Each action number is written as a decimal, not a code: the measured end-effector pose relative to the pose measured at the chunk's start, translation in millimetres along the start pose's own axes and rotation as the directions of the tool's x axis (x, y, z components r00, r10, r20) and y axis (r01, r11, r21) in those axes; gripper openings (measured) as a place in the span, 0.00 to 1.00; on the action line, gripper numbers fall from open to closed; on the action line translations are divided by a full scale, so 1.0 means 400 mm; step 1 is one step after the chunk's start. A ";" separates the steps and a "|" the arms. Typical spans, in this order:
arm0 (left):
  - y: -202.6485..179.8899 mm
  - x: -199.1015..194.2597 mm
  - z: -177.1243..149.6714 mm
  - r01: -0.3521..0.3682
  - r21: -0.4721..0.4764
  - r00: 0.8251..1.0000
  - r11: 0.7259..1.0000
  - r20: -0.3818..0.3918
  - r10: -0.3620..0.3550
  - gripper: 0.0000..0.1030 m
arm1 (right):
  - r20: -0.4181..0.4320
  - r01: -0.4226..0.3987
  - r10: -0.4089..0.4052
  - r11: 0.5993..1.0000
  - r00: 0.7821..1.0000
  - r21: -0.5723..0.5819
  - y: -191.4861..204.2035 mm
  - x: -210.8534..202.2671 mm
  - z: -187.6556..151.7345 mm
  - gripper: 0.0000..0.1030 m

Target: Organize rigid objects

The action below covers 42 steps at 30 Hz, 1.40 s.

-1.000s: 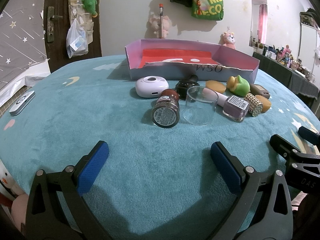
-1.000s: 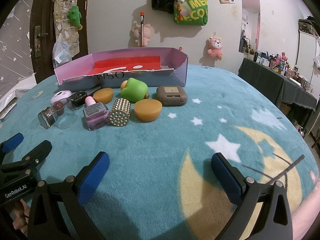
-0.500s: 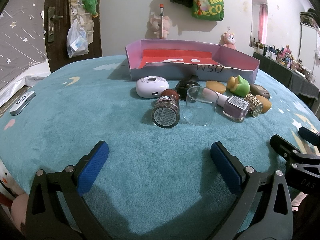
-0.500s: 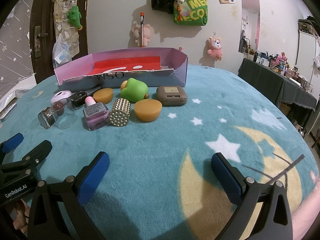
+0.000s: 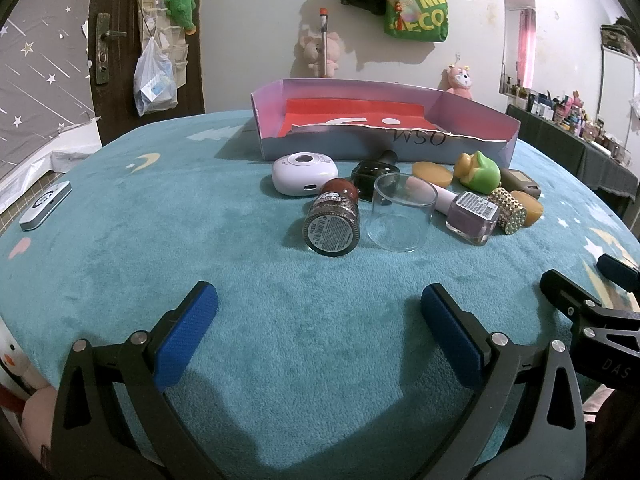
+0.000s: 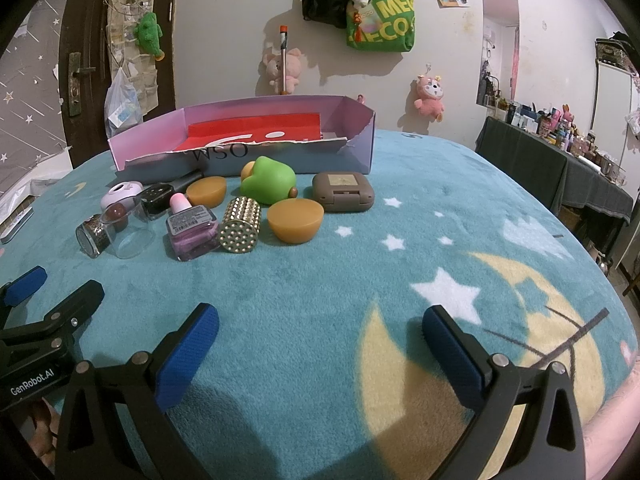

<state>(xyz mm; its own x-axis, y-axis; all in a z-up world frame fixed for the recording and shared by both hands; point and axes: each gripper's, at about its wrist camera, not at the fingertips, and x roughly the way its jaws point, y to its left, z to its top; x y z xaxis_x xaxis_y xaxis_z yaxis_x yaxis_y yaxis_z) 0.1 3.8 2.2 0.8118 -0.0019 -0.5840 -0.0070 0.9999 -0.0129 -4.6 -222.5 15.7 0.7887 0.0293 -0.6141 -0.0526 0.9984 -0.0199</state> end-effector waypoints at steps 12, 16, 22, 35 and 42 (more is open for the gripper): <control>0.000 0.000 0.000 0.000 0.000 1.000 1.000 0.000 0.000 1.00 | 0.001 0.000 0.000 1.000 1.000 0.000 0.000 0.000 -0.001 1.00; 0.001 0.000 0.000 0.000 0.000 1.000 1.000 0.000 0.000 1.00 | 0.001 0.000 0.000 1.000 1.000 0.000 0.000 0.000 -0.001 1.00; 0.000 0.001 0.000 0.000 0.000 1.000 1.000 0.000 0.000 1.00 | 0.002 0.001 -0.001 1.000 1.000 0.000 0.000 -0.001 -0.002 1.00; 0.003 0.004 0.003 0.010 -0.006 1.000 1.000 -0.019 -0.010 1.00 | -0.007 -0.005 0.005 1.000 1.000 0.007 0.000 -0.001 0.002 1.00; 0.031 0.010 0.037 0.026 -0.006 0.999 1.000 -0.041 -0.026 1.00 | -0.031 -0.025 0.025 1.000 0.999 0.013 -0.002 0.000 0.024 1.00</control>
<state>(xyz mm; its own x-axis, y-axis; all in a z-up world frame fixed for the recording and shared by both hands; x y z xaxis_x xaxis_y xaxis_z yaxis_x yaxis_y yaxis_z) 11.9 16.6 11.9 0.7869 -0.0285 -0.6164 0.0104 0.9994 -0.0330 1.1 -222.8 23.2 0.7676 0.0532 -0.6387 -0.0641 0.9979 0.0060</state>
